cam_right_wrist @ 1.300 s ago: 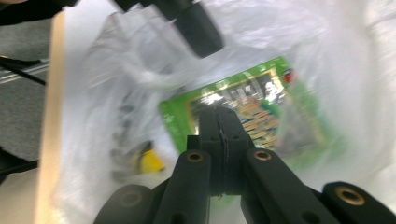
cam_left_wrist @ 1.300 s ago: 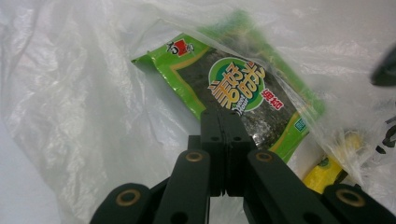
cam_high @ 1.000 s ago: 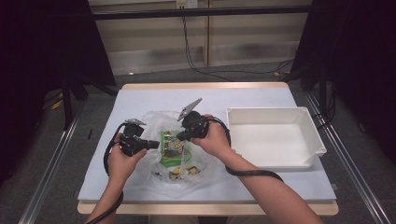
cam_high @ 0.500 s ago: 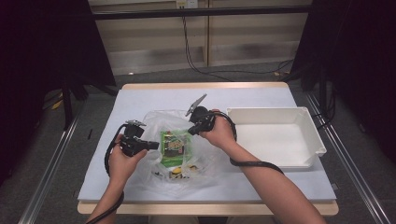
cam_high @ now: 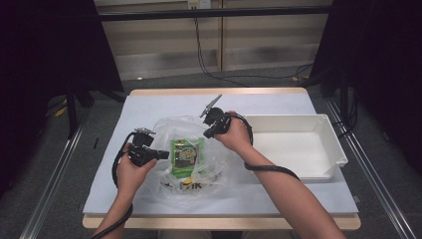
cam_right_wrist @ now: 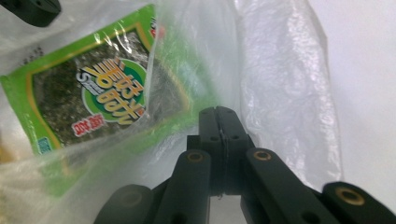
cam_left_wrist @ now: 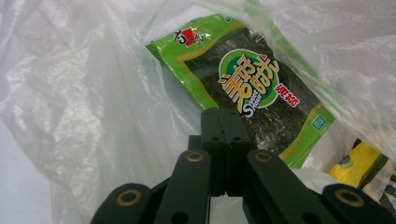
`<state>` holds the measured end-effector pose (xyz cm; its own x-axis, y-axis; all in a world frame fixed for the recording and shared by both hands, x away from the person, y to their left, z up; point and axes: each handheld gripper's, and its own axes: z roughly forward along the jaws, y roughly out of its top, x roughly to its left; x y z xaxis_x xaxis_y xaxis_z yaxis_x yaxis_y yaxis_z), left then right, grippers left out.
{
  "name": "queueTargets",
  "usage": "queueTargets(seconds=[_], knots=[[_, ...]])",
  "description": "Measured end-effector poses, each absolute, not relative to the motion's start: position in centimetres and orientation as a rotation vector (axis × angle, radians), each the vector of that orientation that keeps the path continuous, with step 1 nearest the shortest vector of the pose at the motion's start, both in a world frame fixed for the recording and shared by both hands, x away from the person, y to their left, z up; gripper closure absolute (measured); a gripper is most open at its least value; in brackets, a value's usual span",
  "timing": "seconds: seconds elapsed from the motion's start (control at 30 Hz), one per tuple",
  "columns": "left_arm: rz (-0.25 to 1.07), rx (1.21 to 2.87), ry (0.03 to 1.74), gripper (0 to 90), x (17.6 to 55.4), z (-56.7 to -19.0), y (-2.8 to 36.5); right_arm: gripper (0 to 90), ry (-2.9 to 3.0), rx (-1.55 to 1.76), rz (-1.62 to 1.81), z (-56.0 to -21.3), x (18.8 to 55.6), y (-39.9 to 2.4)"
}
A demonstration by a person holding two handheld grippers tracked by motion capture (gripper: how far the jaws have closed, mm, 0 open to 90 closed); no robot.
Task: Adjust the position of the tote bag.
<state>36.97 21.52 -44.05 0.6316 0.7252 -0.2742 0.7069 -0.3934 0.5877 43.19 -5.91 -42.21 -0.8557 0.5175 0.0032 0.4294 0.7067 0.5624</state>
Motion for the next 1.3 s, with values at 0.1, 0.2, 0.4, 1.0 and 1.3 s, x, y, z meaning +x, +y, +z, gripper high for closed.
queueTargets(seconds=[0.1,0.2,0.4,1.0,1.3], knots=[[0.034,2.159,1.121,90.0,37.0,-44.2,21.5,89.9,2.751,0.785,0.837,-42.3,43.5,-6.3],[0.029,2.148,1.126,90.0,36.9,-44.1,21.3,89.9,2.743,0.788,0.821,-42.4,43.8,-6.5],[0.039,2.144,1.116,89.6,37.0,-44.0,21.3,89.9,2.747,0.803,0.79,-42.8,44.2,-6.9],[0.03,2.173,1.067,89.5,37.4,-43.6,18.8,90.0,2.715,0.818,0.745,-42.8,44.0,-8.1],[0.058,2.198,1.147,83.5,37.9,-44.6,19.7,89.9,2.701,0.836,0.739,-43.2,44.3,-8.5]])
